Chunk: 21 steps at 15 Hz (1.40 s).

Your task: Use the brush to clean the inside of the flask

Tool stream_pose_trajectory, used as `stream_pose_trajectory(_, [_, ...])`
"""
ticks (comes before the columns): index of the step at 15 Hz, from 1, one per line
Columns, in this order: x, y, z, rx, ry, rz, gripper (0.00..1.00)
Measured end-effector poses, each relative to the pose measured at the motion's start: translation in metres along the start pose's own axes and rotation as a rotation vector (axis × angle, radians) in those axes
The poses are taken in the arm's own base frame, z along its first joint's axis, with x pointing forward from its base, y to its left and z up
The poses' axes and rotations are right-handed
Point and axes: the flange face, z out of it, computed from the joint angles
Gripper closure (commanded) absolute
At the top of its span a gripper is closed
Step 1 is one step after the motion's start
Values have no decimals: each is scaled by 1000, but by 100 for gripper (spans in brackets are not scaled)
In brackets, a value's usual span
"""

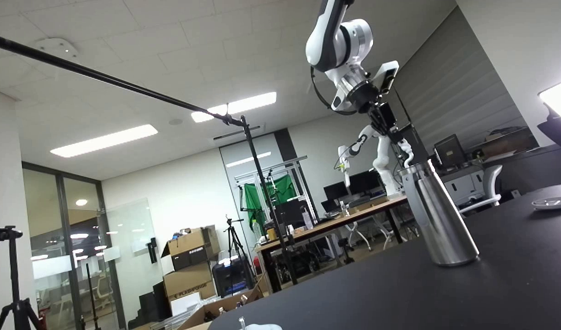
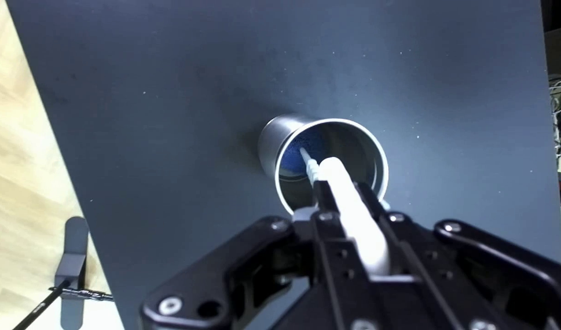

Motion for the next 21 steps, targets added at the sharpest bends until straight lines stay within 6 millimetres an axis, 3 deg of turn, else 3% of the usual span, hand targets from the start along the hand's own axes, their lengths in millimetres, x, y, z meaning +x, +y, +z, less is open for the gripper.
stream_pose_trajectory(4, [-18, -19, -81, -89, 6, -2, 96])
stream_pose_trajectory(6, [-25, -28, -103, -115, 19, 1, 96])
stream_pose_trajectory(7, [-26, -28, -103, -115, 29, 2, 96])
stream_pose_trajectory(9, [-26, -22, -83, -90, 54, -1, 96])
stream_pose_trajectory(13, [-20, 1, -1, 30, 59, 1, 96])
stream_pose_trajectory(15, [-16, 9, 23, 63, 49, -1, 96])
stream_pose_trajectory(16, [-16, 10, 23, 69, 48, -5, 96])
stream_pose_trajectory(18, [-16, 6, 0, 59, 39, -26, 96])
stream_pose_trajectory(21, [-21, -14, -67, -7, 24, -59, 96])
